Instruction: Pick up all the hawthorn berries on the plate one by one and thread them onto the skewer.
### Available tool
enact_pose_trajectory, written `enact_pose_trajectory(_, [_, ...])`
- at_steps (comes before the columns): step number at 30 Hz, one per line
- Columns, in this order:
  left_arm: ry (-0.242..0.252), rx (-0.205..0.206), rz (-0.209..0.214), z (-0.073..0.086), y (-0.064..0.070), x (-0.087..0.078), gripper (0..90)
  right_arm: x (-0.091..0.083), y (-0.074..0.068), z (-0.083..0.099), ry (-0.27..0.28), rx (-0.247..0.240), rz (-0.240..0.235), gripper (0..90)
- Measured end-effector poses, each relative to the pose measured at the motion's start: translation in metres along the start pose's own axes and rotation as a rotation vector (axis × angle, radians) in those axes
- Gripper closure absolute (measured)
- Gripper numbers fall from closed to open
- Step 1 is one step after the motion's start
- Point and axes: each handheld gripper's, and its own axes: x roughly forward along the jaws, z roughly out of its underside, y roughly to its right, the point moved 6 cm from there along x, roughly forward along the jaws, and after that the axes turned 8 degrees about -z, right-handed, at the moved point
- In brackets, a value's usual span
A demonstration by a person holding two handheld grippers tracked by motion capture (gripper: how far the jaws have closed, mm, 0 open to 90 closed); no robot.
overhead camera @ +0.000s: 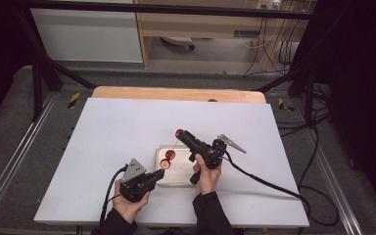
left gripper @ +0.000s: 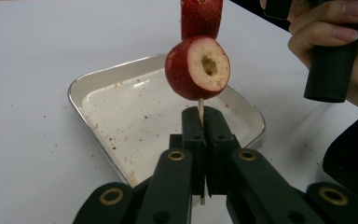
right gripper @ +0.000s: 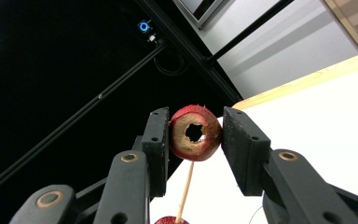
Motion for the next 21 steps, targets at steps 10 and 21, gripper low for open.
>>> enact_pose_trajectory(10, [0.017,-0.018,-0.006,-0.008,0.004,0.005,88.3,0.000,0.000,0.009,-0.023,0.003,-0.007,63.0])
enact_pose_trajectory(21, [0.003,-0.029,-0.008,-0.010,0.001,0.014,88.3,-0.002,-0.001,0.017,-0.075,-0.019,0.005,62.9])
